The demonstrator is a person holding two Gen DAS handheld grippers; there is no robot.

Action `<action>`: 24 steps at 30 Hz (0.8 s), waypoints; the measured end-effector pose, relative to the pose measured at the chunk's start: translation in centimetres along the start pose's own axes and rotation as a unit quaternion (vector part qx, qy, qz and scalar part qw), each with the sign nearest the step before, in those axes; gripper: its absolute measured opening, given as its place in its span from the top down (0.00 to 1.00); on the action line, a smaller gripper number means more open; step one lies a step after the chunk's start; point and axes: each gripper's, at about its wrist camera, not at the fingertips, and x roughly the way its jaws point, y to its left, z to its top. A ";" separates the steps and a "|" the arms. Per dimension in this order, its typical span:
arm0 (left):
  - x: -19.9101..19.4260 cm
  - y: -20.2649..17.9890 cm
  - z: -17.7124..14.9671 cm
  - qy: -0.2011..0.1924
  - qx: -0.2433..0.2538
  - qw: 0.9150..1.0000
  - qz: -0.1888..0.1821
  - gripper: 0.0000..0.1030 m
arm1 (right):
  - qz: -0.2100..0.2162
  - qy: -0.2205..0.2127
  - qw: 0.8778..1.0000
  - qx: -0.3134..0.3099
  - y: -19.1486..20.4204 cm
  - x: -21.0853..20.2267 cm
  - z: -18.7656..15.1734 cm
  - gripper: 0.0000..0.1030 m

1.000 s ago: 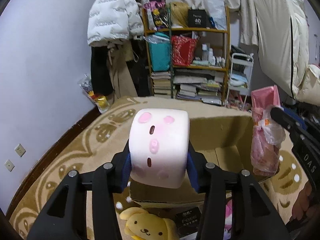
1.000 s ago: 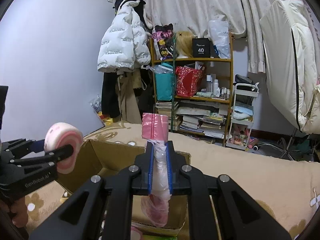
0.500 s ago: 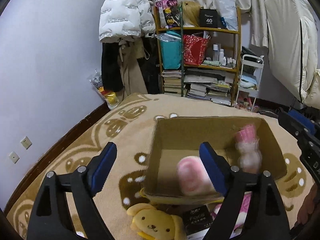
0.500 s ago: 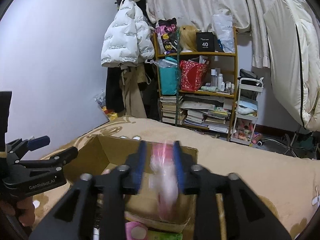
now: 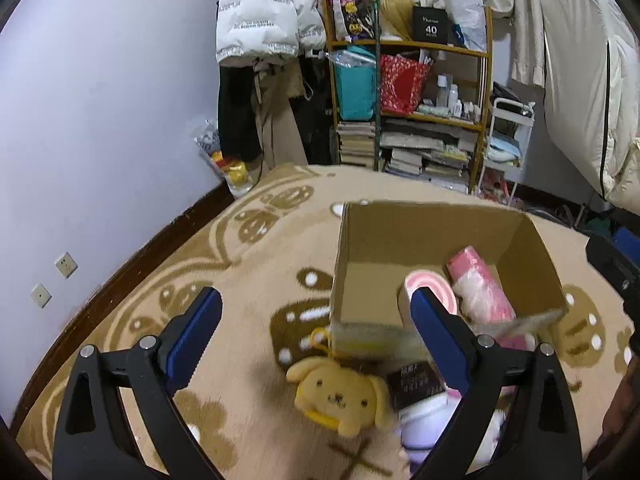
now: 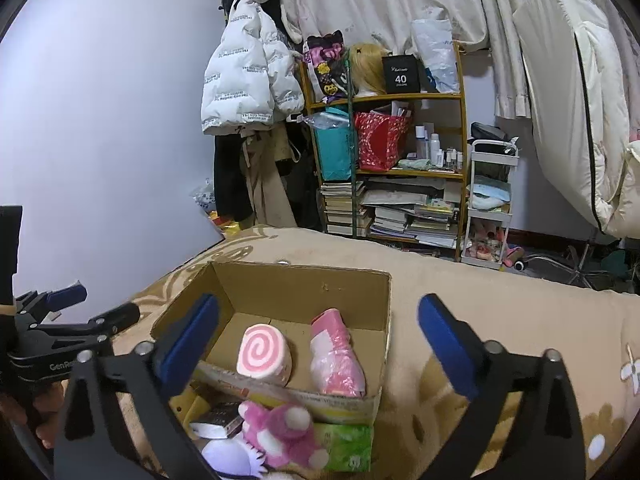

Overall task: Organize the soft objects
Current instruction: 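Withdraw left tool toward the yellow dog plush while right tool nears the pink bear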

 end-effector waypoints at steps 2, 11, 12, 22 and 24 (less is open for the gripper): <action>-0.6 0.4 -0.4 0.004 -0.005 1.000 0.002 0.08 | 0.000 0.003 1.000 0.000 0.2 -0.6 -0.2 0.00; -2.8 0.8 -1.8 0.020 0.010 1.000 0.012 0.04 | 0.003 0.022 1.000 -0.003 1.2 -2.5 -1.3 0.00; -2.9 0.8 -1.9 0.022 0.010 1.000 0.013 0.04 | 0.003 0.024 1.000 -0.004 1.3 -2.7 -1.5 0.00; -3.1 1.5 -3.7 0.065 0.010 0.998 0.022 0.02 | 0.002 0.068 0.998 0.001 1.5 -3.3 -4.0 0.00; -2.6 1.5 -3.8 0.075 0.011 0.997 0.022 0.02 | 0.010 0.078 0.997 0.011 1.3 -3.0 -4.3 0.00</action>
